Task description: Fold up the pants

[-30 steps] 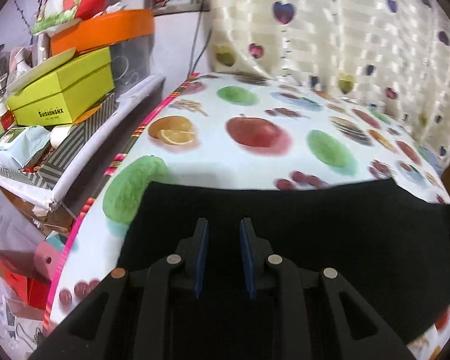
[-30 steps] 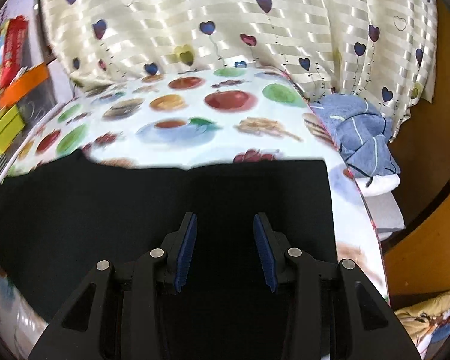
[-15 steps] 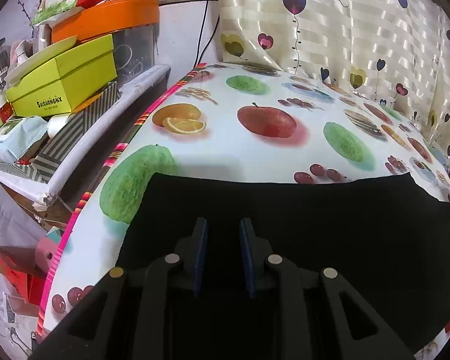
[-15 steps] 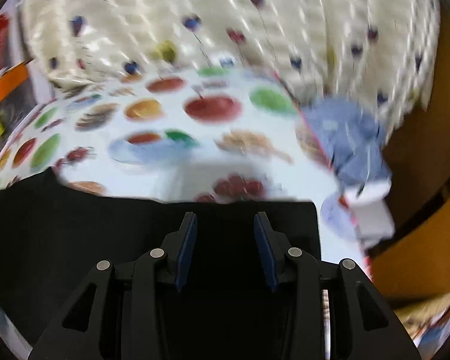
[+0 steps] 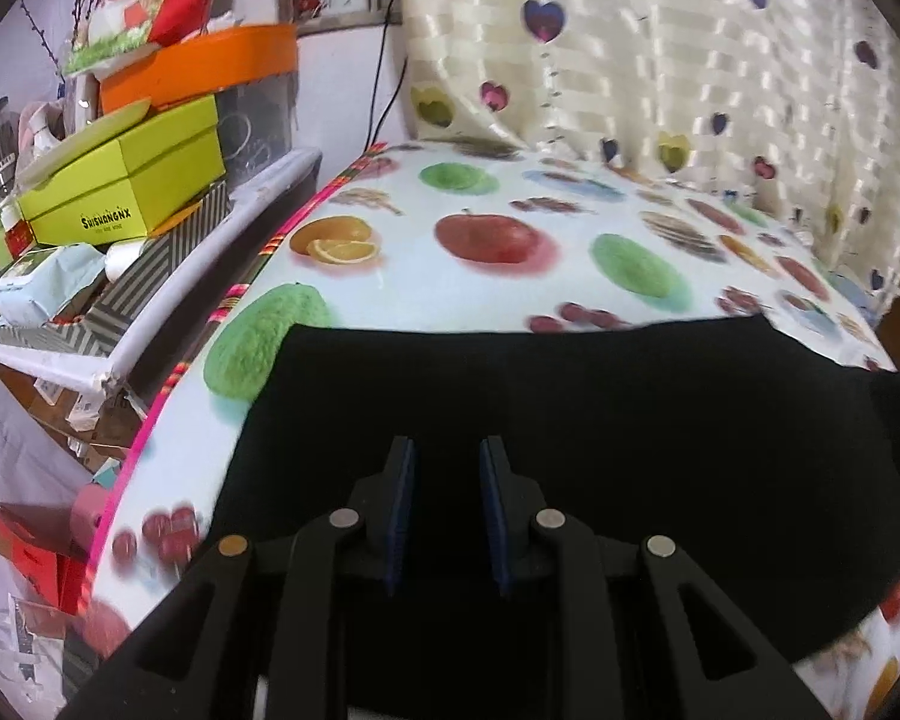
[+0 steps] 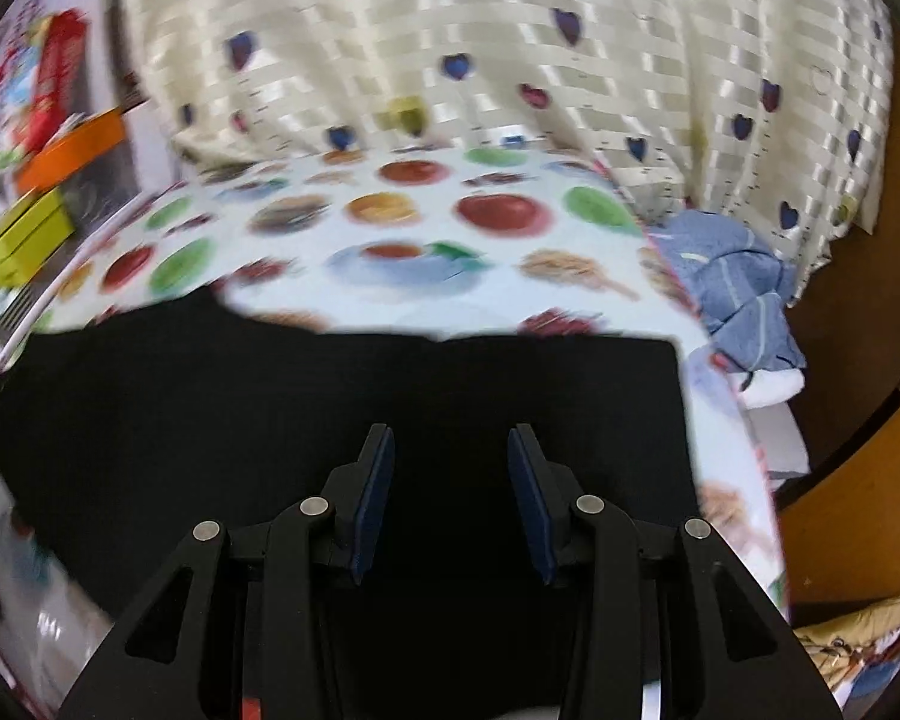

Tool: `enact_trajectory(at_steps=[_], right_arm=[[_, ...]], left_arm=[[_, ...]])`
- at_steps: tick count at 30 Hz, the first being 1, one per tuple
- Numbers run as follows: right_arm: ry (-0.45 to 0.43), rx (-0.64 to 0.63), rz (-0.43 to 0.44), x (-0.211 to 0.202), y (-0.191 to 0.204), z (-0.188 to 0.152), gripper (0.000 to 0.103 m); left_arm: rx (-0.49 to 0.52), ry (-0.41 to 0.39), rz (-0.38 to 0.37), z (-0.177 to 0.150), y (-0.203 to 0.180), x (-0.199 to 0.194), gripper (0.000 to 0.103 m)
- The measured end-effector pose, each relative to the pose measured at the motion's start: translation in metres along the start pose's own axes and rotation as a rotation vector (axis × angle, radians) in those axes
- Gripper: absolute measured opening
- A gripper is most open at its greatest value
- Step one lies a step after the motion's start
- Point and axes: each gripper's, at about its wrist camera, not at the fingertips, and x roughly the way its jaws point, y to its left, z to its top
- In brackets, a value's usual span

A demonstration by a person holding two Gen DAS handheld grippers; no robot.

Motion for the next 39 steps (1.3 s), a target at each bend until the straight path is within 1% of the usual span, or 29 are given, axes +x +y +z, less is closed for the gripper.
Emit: enact_trajectory(at_steps=[2, 6, 10, 12, 14, 15, 16, 23, 29, 32, 35, 39], right_arm=[[0.007, -0.021, 0.032, -0.005, 0.017, -0.012, 0.041], [0.013, -0.076, 0.052, -0.013, 0.049, -0.031, 0.045], [0.022, -0.128, 0.073, -0.014, 0.075, -0.046, 0.045], [0.038, -0.135, 0.088, -0.011, 0.083, -0.053, 0.045], [0.051, -0.145, 0.093, -0.007, 0.087, -0.059, 0.045], [0.044, -0.147, 0.087, -0.007, 0.088, -0.06, 0.045], [0.044, -0.144, 0.09, -0.007, 0.087, -0.06, 0.045], [0.048, -0.137, 0.095, -0.006, 0.087, -0.061, 0.047], [0.045, -0.143, 0.089, -0.01, 0.088, -0.063, 0.048], [0.035, -0.158, 0.095, -0.017, 0.09, -0.069, 0.048], [0.028, -0.154, 0.108, -0.022, 0.091, -0.072, 0.048], [0.022, -0.141, 0.124, -0.028, 0.091, -0.073, 0.048]], left_arm=[[-0.001, -0.007, -0.031, -0.01, -0.006, -0.012, 0.025], [0.004, -0.011, -0.077, -0.03, -0.019, -0.031, 0.025], [0.028, -0.008, -0.086, -0.041, -0.03, -0.038, 0.025], [0.027, 0.008, -0.093, -0.046, -0.032, -0.036, 0.025], [0.024, 0.033, -0.09, -0.051, -0.034, -0.033, 0.025], [0.025, 0.043, -0.089, -0.053, -0.034, -0.031, 0.025], [0.035, 0.028, -0.083, -0.054, -0.036, -0.032, 0.025], [0.056, 0.021, -0.067, -0.057, -0.039, -0.033, 0.025], [0.021, 0.014, -0.088, -0.062, -0.032, -0.04, 0.025], [-0.024, 0.016, -0.103, -0.068, -0.02, -0.049, 0.025], [-0.07, 0.013, -0.083, -0.078, -0.003, -0.058, 0.025], [-0.143, -0.012, -0.052, -0.085, 0.024, -0.071, 0.026]])
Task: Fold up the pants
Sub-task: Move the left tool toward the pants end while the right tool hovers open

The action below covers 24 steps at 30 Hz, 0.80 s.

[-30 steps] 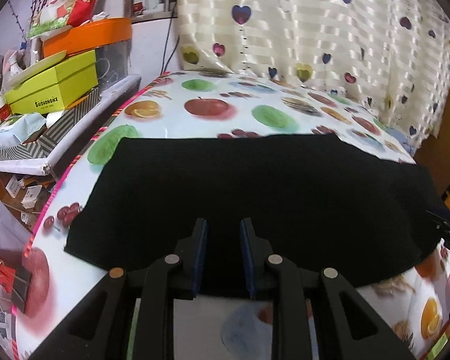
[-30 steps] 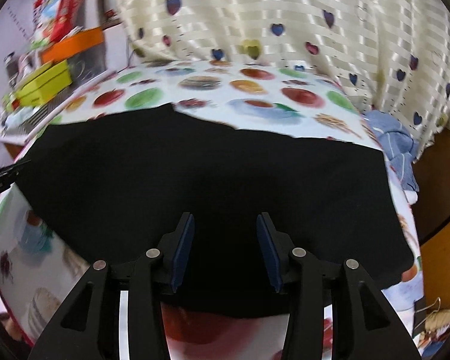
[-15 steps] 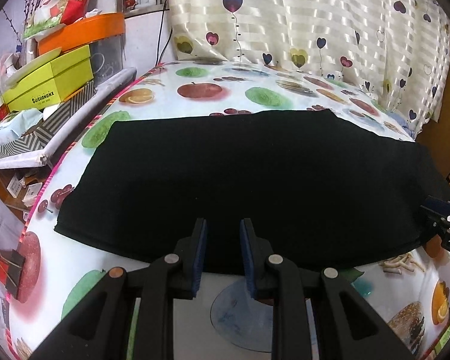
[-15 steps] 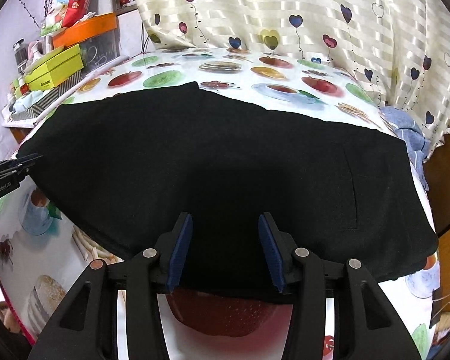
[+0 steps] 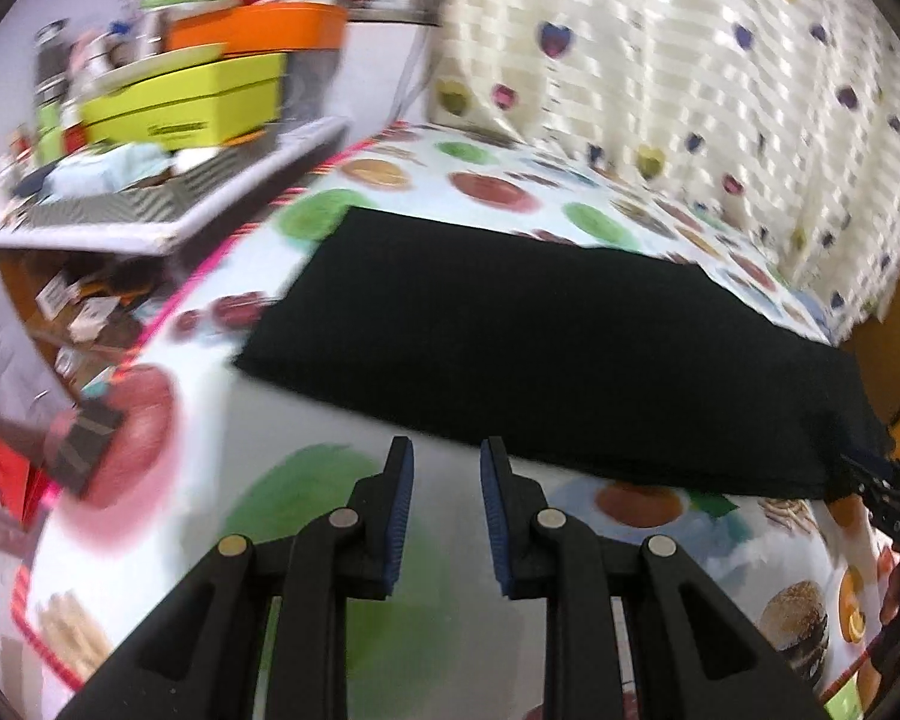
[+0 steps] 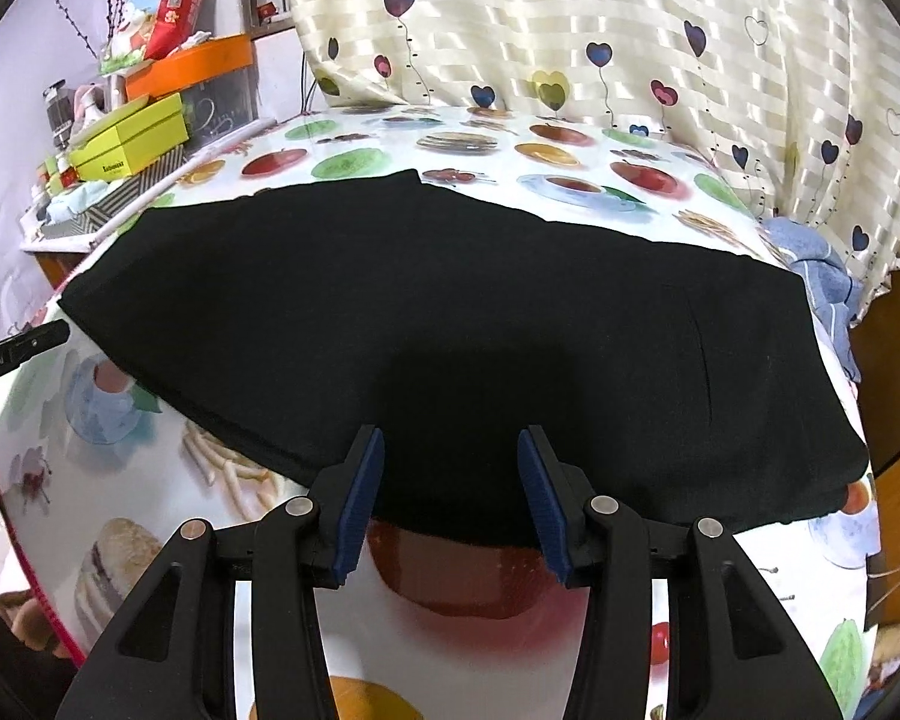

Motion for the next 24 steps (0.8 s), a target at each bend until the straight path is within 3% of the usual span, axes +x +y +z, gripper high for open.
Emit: enact_trajectory(at_steps=[5, 17, 24], right_arm=[[-0.014, -0.003, 0.014, -0.003, 0.005, 0.002, 0.048], [-0.022, -0.033, 0.018, -0.003, 0.012, 0.006, 0.048], [-0.027, -0.036, 0.017, -0.001, 0.012, 0.01, 0.048]], left_arm=[[-0.114, -0.036, 0.018, 0.004, 0.029, -0.007, 0.04], [-0.251, -0.01, 0.076, 0.02, 0.053, 0.021, 0.051], [-0.166, 0.017, 0.253, 0.033, 0.032, 0.041, 0.052]])
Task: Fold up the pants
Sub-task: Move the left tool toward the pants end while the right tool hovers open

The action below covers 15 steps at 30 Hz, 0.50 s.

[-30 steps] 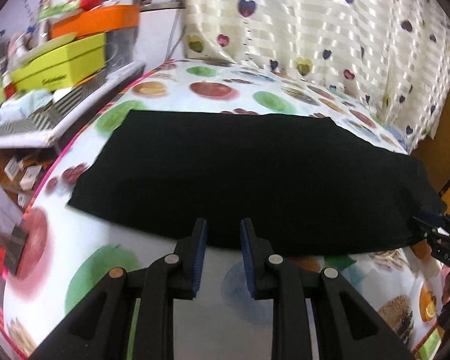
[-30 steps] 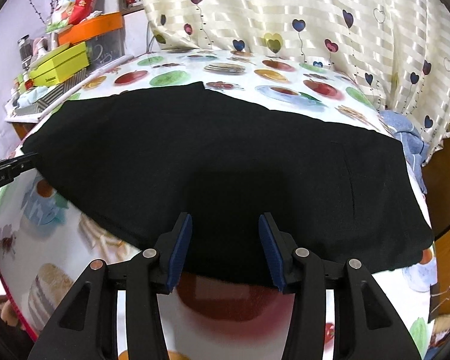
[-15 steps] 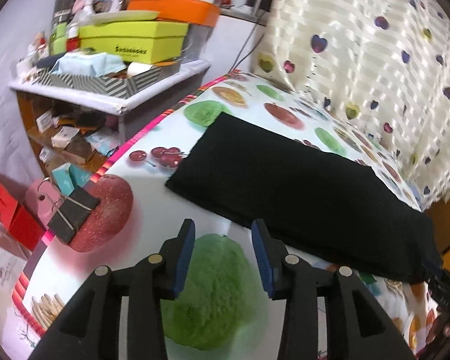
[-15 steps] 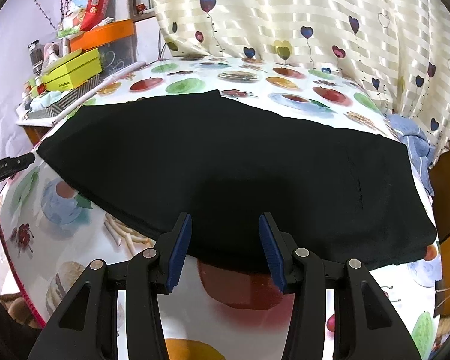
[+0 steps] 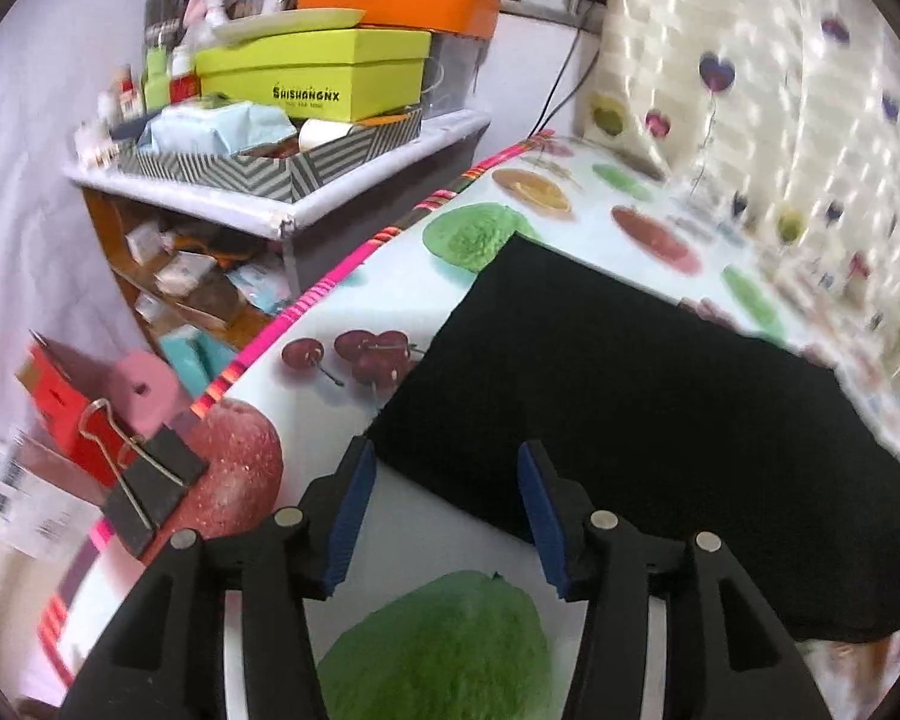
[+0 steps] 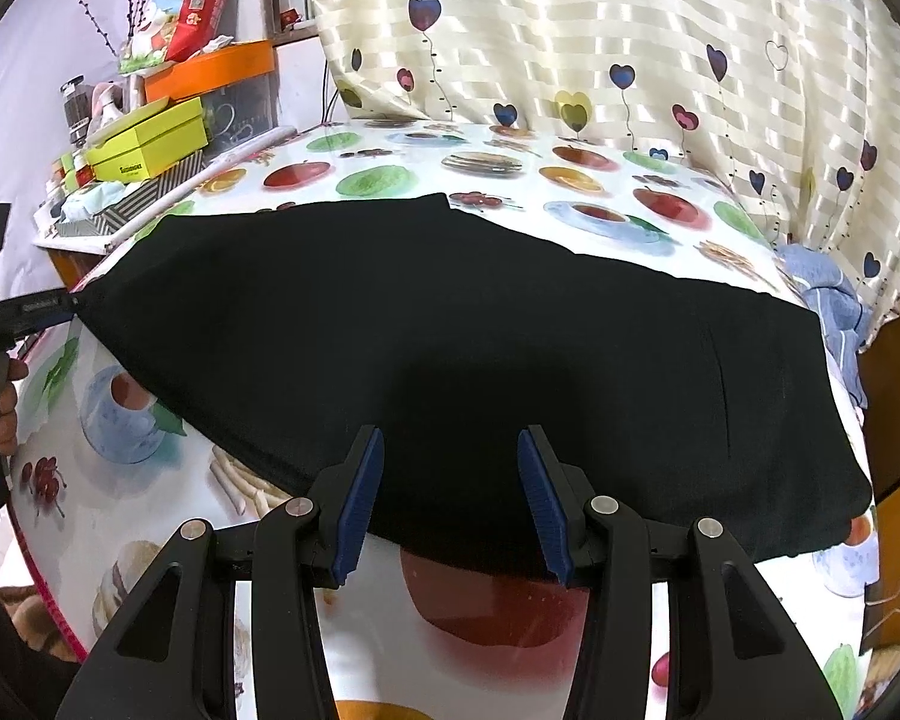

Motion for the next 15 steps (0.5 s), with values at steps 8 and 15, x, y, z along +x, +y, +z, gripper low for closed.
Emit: enact_trajectory(at_steps=[8, 15], right_arm=[[0.001, 0.009, 0.0, 0.003, -0.006, 0.003, 0.048], [0.005, 0.03, -0.009, 0.005, -0.014, 0.002, 0.048]], left_arm=[[0.043, 0.009, -0.021, 0.005, -0.013, 0.003, 0.01], [-0.024, 0.003, -0.113, 0.009, -0.003, 0.001, 0.009]])
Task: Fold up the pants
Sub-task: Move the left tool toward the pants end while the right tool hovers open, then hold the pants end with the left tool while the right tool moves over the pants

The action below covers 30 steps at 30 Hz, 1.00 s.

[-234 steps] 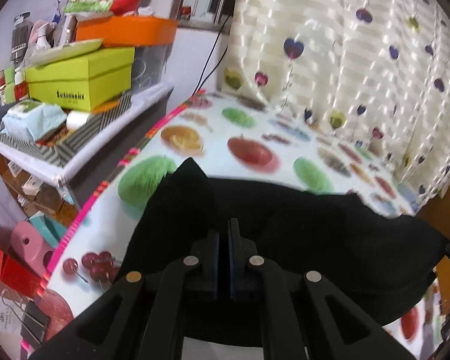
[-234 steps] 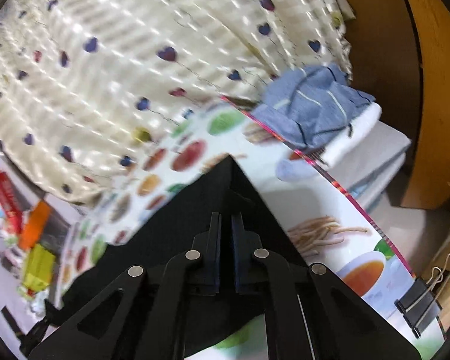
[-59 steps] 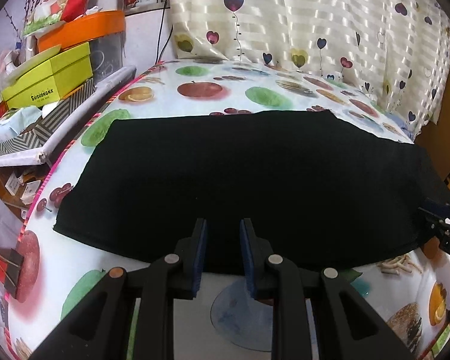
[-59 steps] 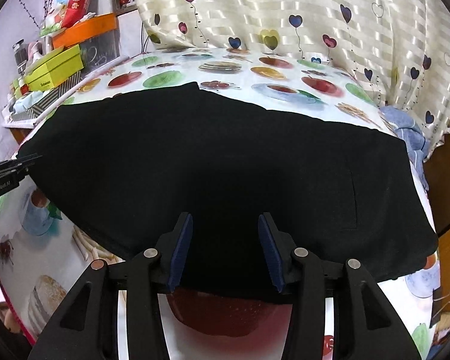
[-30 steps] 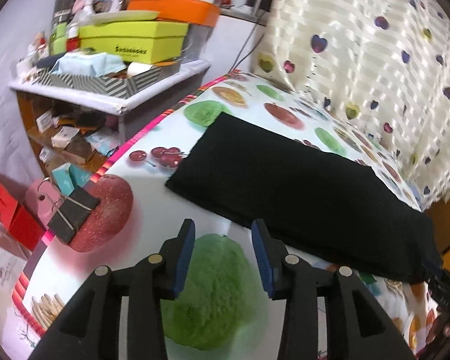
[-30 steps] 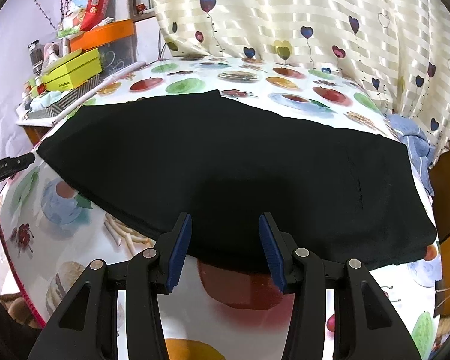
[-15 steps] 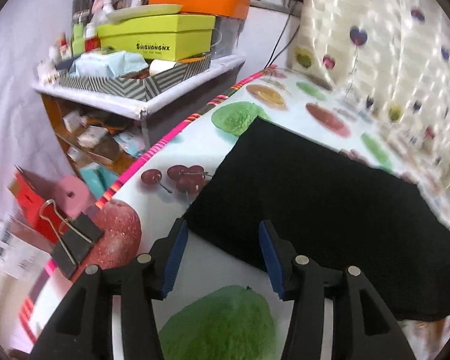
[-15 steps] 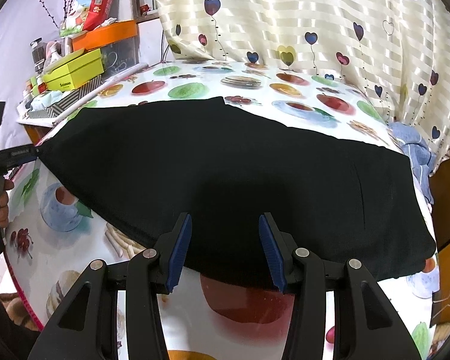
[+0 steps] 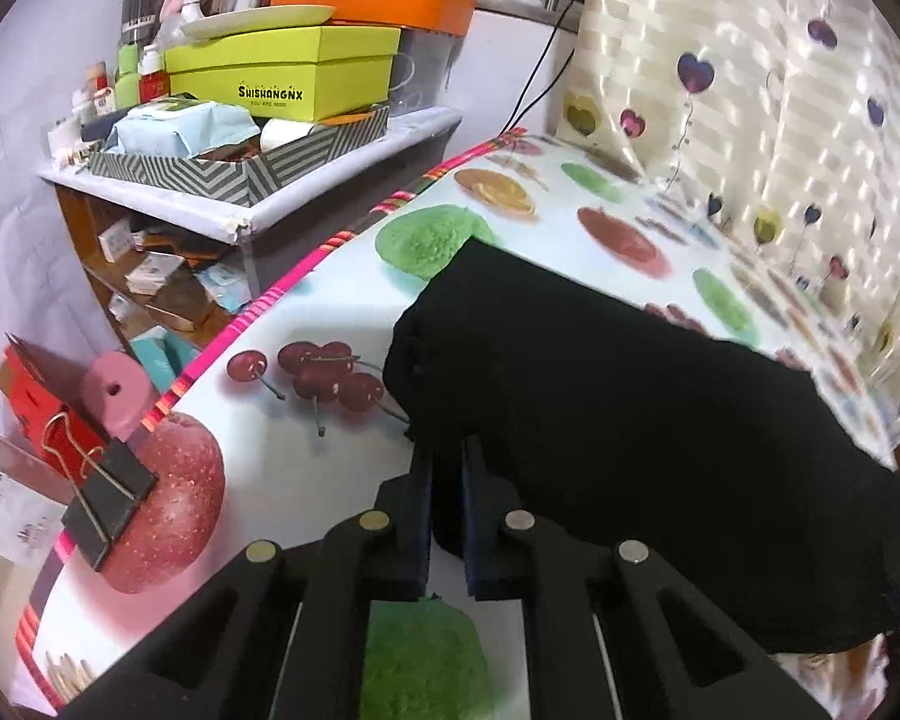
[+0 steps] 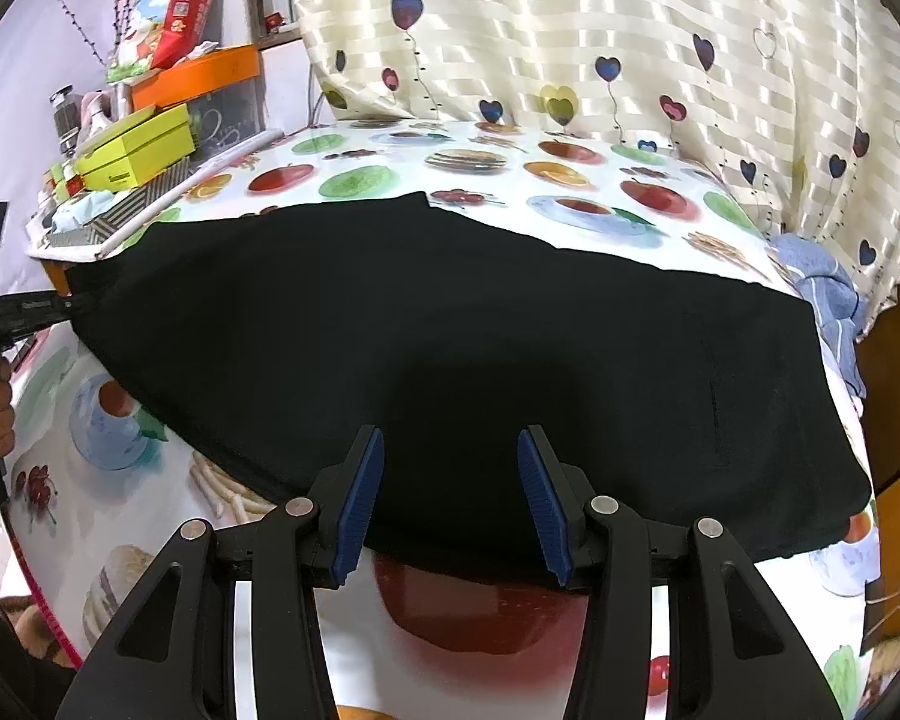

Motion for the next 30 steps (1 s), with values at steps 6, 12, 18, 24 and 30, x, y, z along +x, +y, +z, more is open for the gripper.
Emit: enact_trajectory(at_steps=[6, 12, 18, 24, 30], right_arm=[[0.004, 0.008, -0.011, 0.002, -0.003, 0.0, 0.048], [0.004, 0.017, -0.013, 0.003, -0.005, -0.001, 0.048], [0.003, 0.038, -0.02, 0.001, -0.013, -0.002, 0.048], [0.005, 0.062, -0.029, -0.001, -0.022, -0.004, 0.048], [0.008, 0.079, -0.033, -0.002, -0.029, -0.005, 0.048]], left_arm=[[0.04, -0.064, -0.096, 0.009, -0.021, -0.019, 0.009], [0.131, -0.1, -0.228, 0.016, -0.062, -0.033, 0.009], [0.224, -0.095, -0.372, 0.016, -0.109, -0.04, 0.009], [0.328, -0.066, -0.516, 0.002, -0.159, -0.046, 0.009], [0.447, 0.05, -0.607, -0.036, -0.201, -0.034, 0.009]])
